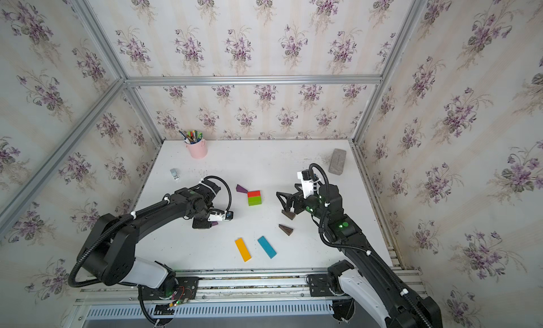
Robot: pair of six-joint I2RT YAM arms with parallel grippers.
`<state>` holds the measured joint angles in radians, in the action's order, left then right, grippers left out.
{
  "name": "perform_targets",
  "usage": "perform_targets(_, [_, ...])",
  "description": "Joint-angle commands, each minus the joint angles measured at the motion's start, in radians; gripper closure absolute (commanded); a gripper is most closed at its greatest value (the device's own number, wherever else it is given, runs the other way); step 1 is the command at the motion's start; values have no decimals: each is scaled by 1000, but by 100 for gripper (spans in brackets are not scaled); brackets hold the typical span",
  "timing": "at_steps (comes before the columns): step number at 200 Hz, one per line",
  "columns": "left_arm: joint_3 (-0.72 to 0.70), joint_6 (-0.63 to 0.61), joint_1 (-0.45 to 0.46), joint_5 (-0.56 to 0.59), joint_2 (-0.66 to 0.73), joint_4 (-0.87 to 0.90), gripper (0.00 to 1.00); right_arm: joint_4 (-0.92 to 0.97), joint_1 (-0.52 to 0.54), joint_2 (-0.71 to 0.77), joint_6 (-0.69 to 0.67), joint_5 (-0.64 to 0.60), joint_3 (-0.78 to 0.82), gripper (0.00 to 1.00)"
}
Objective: Assemble a small pinwheel with building blocks
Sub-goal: Assemble the building block at the center of the board.
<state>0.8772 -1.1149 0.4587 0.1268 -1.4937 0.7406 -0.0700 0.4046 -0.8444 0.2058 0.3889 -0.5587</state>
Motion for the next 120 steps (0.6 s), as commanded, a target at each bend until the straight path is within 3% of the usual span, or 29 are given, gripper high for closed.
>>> perform_targets(1, [-4,0,-2,-16,7,5,58,-21,0,-2,-8,1,-3,0])
perform_targets(50, [-42,-13,-4,-28,68,29,53,-17,0,8,-8,1,-2,0])
perform_targets(120, [-58,-52,-26,7,84,0,57,-14,-1,14,-8,1,-1,0])
